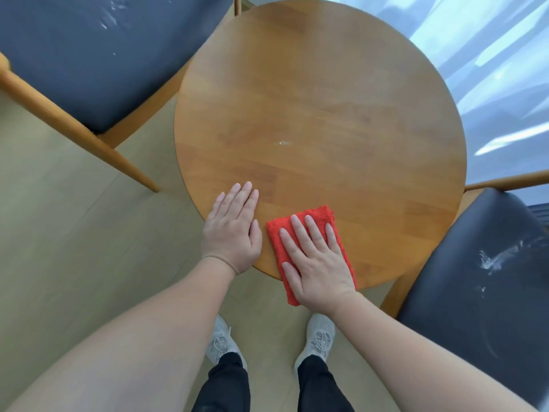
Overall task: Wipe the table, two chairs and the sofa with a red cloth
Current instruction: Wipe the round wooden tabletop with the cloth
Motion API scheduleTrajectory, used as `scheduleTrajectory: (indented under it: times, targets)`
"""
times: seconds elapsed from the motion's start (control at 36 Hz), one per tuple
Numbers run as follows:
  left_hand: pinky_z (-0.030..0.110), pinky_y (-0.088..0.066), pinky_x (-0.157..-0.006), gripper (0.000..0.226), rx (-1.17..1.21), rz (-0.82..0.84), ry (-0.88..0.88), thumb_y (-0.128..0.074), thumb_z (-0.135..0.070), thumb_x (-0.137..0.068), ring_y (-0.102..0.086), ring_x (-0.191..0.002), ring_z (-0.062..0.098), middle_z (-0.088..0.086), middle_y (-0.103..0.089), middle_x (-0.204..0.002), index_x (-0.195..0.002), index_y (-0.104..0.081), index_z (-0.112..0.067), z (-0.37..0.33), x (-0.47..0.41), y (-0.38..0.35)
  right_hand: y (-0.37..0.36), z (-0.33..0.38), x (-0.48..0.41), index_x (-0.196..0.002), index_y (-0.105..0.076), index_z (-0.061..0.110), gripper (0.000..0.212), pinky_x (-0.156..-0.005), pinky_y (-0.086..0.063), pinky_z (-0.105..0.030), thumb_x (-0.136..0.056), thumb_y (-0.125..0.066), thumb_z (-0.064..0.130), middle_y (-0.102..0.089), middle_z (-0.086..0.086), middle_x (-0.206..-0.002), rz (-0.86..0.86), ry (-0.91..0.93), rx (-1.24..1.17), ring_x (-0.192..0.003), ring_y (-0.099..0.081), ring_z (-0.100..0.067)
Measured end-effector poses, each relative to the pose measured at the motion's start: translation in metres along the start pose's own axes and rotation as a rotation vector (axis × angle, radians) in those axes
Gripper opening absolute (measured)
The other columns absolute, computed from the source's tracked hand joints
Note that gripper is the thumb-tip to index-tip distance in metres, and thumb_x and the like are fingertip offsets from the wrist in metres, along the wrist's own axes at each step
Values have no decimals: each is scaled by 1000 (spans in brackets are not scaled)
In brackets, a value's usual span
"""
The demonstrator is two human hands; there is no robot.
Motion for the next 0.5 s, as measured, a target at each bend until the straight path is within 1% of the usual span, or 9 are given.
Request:
scheduleTrajectory:
  times: [0.11, 0.22, 0.36, 0.42, 0.5]
  targets:
    - [33, -15, -117, 52, 54, 13, -5, -36, -23, -89, -39, -135, 24, 11, -46, -144, -135, -51, -4, 3, 1, 2, 2, -2, -4, -151, -27, 24, 57, -116, -9, -53, -98, -27, 47, -18, -3, -160, 1, 38, -13, -148, -10, -27]
    - [28, -14, -118, 48, 112, -52, 15, -36, -17, -90, -41, -132, 23, 12, -51, -139, -132, -52, 0, 16, 1, 12, 10, -6, -24, -151, -29, 26, 57, -117, -7, -51, -98, -28, 47, -20, -2, -160, -4, 104, -8, -148, -12, -26]
    - [30, -17, -118, 45, 59, -120, 11, -40, -14, -90, -43, -129, 23, 13, -54, -134, -129, -55, 0, 33, 2, 29, 19, -10, -46, -151, -27, 28, 56, -118, -4, -50, -99, -26, 47, -16, 0, -161, 14, 165, 7, -149, -9, -25]
    - [30, -18, -117, 45, 26, -140, 50, -40, -17, -90, -44, -128, 24, 13, -55, -133, -128, -55, 0, 39, 4, 34, 23, -13, -55, -151, -29, 28, 56, -118, -3, -49, -99, -27, 47, -17, 0, -160, 15, 197, 18, -149, -11, -25]
    - [34, -20, -115, 49, -27, -133, 125, -41, -25, -91, -41, -128, 26, 16, -52, -135, -130, -53, 1, 48, 7, 38, 30, -19, -70, -151, -29, 29, 55, -118, -4, -48, -99, -27, 48, -18, 1, -160, 9, 222, 27, -149, -12, -25]
Point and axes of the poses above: each hand's wrist, its own x-axis away from the middle knuckle, its own y-axis out of the back of the hand, z = x × y, the point moved 1 cm from there along -x, towards the middle knuckle
